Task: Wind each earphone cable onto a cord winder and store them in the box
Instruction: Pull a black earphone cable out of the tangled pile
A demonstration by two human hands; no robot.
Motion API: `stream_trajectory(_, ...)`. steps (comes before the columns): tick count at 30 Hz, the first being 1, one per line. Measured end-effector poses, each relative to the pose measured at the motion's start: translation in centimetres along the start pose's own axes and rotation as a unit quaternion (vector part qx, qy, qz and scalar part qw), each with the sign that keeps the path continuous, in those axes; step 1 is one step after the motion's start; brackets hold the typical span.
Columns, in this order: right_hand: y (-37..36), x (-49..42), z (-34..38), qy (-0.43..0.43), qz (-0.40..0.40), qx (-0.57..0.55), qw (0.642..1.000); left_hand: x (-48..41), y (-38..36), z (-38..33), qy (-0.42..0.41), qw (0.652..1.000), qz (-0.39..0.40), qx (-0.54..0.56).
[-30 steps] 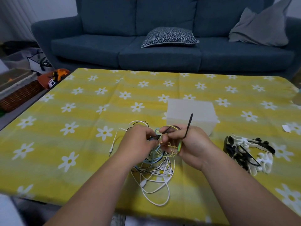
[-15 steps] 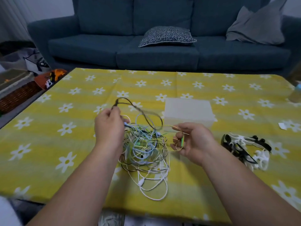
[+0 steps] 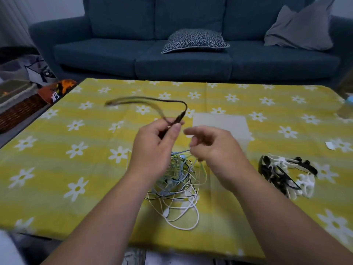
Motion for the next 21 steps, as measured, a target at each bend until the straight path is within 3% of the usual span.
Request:
stream_trajectory(2,-2.3,0.5,-1.0,-0.033,0.100,0.007,0.994,0.2,-1.2,-0.1,0.015,0.999,0.030,0.039)
stream_trajectory(3,-3.0,0.8,-1.4,-0.039,0.113,0.019,0.993,0.4,-1.8,0.1,0.033,0.996,0.047,0.068)
stream_trajectory(7,-3.2,0.7,-1.9,-0.050,0.086,-0.042,0.994,1.0,-3.1,0.5,0.090,0.982,0.080,0.142)
stream_trajectory(12,-2.9,0.6,-3.0,-0.135,0.088,-0.143,0.977,0.9,-3.0,1.2,0.139,0.959,0.091,0.231)
stream_trajectory(18,-3.5,1.0,-3.2,-0.157,0.134,-0.154,0.966,1.3,-3.4,0.4,0.160,0.885,0.143,0.414)
stream_trajectory(20,-3.2,0.9,-2.9,-0.141,0.111,-0.149,0.972,1.2,-3.1,0.3,0.153,0.892,0.136,0.404)
stream_trajectory(21,-2.9,0.8,-2.7,-0.133,0.085,-0.144,0.977,1.0,-2.7,0.5,0.145,0.913,0.117,0.364)
Point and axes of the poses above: each hand's wrist, its own x-axis away from the middle knuckle, its own y-axis out of the back of the hand, z = x × y, the point moved 7 cm from there along -x, towards the middle knuckle, and after that the axes turned 3 degrees about z, right-handed, at the moved point
